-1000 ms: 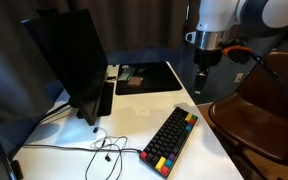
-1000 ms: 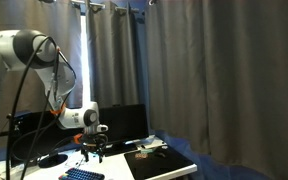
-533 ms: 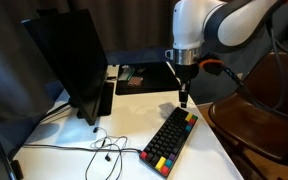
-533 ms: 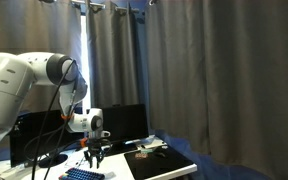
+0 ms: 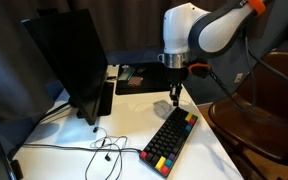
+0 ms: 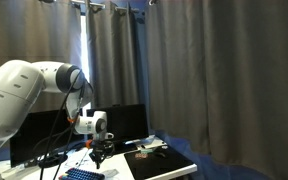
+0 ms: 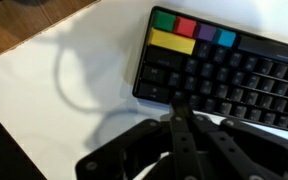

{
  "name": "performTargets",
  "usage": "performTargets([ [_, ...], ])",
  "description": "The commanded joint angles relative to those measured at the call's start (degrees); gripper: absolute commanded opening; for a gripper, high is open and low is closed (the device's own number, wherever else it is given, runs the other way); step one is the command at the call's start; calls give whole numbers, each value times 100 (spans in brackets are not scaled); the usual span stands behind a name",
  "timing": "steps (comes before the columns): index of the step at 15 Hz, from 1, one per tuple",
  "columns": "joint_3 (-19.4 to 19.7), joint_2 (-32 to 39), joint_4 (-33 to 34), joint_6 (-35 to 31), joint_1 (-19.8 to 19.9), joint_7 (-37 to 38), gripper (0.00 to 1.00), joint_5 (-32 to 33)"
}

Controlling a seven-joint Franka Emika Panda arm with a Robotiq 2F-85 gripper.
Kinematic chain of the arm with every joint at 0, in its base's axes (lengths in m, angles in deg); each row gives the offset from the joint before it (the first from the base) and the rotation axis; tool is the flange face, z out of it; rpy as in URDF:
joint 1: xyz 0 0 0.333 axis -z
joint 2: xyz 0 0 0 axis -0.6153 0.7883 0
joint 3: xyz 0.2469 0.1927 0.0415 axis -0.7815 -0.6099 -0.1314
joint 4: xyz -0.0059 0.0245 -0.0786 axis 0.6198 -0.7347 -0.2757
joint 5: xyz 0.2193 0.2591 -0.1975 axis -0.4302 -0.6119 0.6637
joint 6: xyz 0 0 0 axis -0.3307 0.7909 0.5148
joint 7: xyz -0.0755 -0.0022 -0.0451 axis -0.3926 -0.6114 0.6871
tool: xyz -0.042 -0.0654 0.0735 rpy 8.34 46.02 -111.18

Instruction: Press a button on the right side of the keyboard

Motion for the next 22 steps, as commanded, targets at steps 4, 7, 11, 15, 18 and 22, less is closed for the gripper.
performTargets([
  [4, 44, 80, 69, -3, -73, -25, 0, -142],
  [7, 0, 125, 47, -131, -41, -79, 0, -223],
  [11, -31, 207, 43, -212, -29, -90, 0, -347],
  [15, -12, 270, 36, -354, -49, -73, 0, -375],
  [18, 6, 348, 38, -531, -54, -71, 0, -369],
  [22, 43, 428, 43, -700, -75, -48, 0, -331],
])
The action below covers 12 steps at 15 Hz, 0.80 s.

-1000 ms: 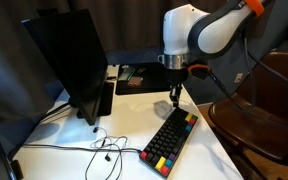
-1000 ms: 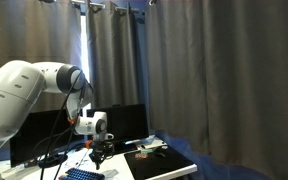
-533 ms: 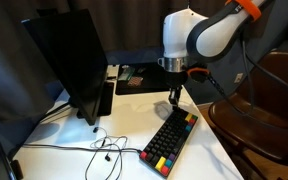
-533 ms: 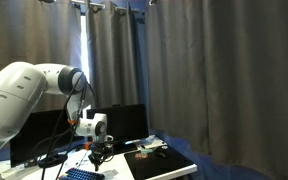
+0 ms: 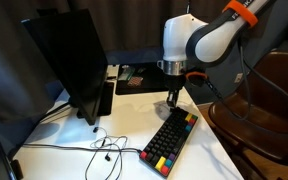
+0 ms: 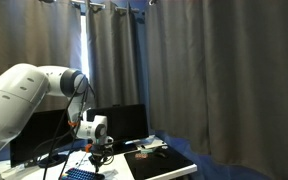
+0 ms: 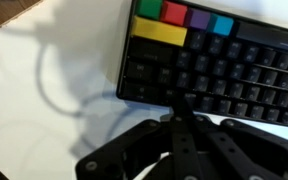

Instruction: Press a button on the right side of the keyboard

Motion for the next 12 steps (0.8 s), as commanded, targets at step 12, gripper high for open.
performTargets([
  [12, 156, 130, 29, -334, -84, -31, 0, -48],
])
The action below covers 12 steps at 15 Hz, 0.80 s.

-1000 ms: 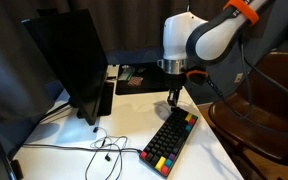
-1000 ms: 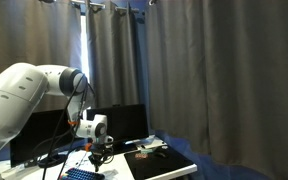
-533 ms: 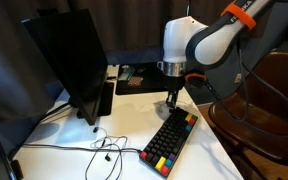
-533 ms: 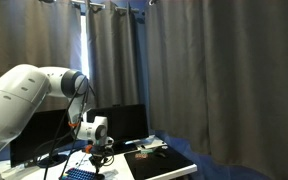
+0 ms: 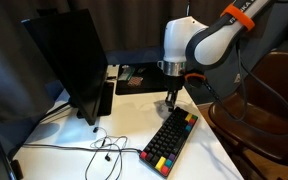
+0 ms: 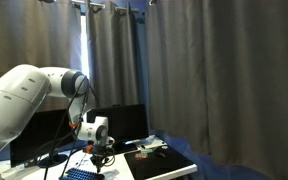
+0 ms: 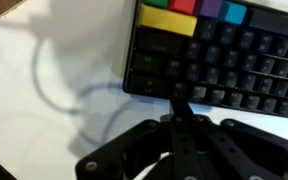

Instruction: Press a button on the right side of the keyboard

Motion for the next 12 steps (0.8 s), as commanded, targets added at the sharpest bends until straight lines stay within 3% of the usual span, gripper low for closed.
performTargets([
  [1, 87, 61, 33, -56, -84, -34, 0, -46],
  [12, 109, 84, 39, -13, -92, -12, 0, -45],
])
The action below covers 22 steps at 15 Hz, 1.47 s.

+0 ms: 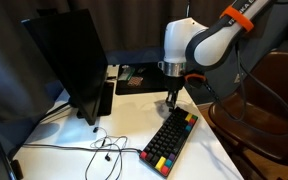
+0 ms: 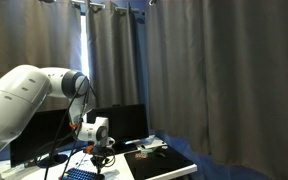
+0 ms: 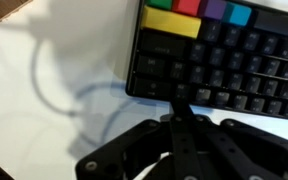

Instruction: Press a button on the right side of the keyboard

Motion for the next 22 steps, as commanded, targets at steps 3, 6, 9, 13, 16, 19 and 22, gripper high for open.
performTargets([
  [3, 76, -34, 6, 9, -78, -6, 0, -57],
  [6, 51, -155, -48, 23, -43, -26, 0, -87],
  [9, 8, -294, -123, 2, 9, -84, 0, -127],
  [13, 28, -482, -204, 19, -5, -56, 32, -88],
  [16, -32, -655, -294, 105, 50, -162, 52, -131],
  [19, -94, -852, -407, 179, 143, -374, 74, -179],
  [22, -95, -1168, -610, 357, 228, -611, 95, -136],
])
